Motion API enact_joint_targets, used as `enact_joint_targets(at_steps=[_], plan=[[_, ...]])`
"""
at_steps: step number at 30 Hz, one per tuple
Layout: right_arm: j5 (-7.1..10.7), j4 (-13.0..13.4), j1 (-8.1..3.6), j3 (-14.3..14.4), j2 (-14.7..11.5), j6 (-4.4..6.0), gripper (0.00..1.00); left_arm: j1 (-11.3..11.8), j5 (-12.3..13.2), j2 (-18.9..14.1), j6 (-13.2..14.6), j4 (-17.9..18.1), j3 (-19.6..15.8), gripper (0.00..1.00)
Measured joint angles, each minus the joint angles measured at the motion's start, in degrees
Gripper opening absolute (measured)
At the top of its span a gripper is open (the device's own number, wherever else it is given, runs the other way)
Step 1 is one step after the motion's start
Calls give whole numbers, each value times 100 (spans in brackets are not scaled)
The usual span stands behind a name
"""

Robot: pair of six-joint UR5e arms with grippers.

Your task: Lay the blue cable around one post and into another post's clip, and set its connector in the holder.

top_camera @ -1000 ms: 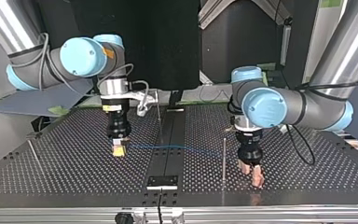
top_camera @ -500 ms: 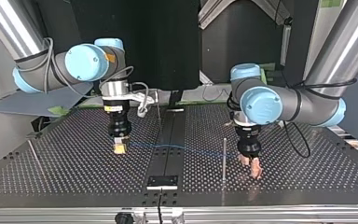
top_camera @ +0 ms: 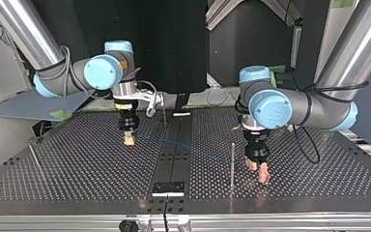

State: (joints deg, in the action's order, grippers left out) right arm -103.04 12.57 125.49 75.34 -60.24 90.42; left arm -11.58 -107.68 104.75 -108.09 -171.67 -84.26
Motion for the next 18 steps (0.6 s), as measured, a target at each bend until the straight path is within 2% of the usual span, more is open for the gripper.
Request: enact_joint_targets(at_steps=[5,12,18], plan=[[-51,138,-53,202,51,155,3,3,21,5,-1,1,0,100],[-133,490,-175,563,64,415,3,11,32,11,-2,5,0,100],[-219,788,-339,861,71,459,3,15,38,6,-1,5,0,100]])
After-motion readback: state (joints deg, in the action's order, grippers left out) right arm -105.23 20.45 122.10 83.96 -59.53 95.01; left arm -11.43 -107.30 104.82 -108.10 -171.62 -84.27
